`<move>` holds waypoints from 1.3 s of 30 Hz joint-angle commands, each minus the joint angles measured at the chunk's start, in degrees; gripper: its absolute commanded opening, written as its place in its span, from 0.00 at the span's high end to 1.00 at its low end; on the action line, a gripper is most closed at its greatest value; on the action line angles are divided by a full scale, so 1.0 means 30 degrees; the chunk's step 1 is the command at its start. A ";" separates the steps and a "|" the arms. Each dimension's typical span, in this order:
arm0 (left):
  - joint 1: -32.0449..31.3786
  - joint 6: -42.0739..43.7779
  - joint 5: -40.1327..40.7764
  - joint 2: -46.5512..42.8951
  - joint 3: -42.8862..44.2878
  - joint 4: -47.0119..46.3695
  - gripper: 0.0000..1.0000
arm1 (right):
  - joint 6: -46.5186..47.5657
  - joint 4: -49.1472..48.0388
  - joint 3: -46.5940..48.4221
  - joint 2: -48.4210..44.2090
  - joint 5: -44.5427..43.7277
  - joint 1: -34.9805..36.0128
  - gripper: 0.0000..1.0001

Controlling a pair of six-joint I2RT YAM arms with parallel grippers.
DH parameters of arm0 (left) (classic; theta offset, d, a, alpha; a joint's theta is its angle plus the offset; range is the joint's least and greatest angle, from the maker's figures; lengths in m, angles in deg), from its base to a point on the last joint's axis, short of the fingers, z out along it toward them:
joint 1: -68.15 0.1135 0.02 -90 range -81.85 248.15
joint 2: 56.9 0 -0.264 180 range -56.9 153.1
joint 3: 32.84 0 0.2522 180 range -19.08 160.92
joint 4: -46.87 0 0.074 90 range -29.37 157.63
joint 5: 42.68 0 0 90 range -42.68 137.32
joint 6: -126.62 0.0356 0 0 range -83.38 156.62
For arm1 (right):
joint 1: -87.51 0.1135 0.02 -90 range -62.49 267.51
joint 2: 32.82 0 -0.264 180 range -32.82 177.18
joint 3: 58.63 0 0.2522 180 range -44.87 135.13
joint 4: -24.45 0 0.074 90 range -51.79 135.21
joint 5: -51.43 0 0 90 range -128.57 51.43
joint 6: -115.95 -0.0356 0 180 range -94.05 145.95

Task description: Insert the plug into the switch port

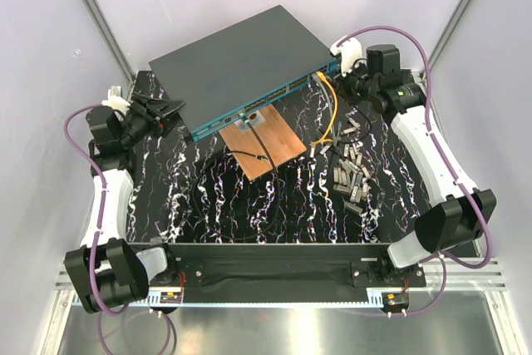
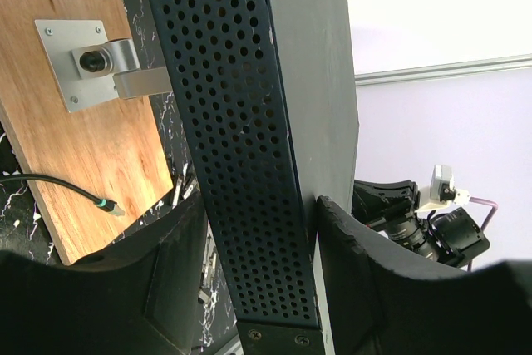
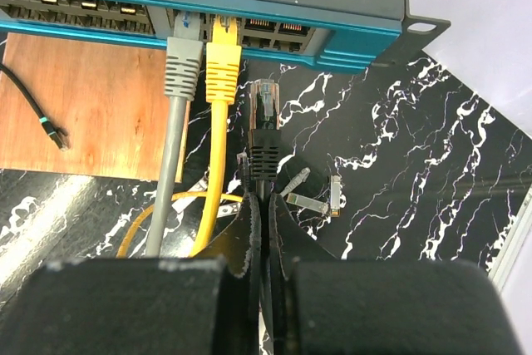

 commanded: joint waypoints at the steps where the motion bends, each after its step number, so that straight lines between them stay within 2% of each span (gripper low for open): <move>1: -0.1193 0.0199 0.0313 0.0476 -0.0012 -0.2474 1.00 | 0.0111 -0.0930 0.1067 0.0041 -0.0671 0.0381 1.00; 15: -0.1252 0.0258 0.0372 0.0535 -0.0012 -0.2532 1.00 | 0.0112 -0.1019 0.2122 0.0568 -0.1903 0.0910 1.00; 39: -0.1252 0.0375 0.0372 0.0565 -0.0129 -0.2532 1.00 | 0.0141 -0.0901 0.2444 0.0861 -0.1551 0.1203 1.00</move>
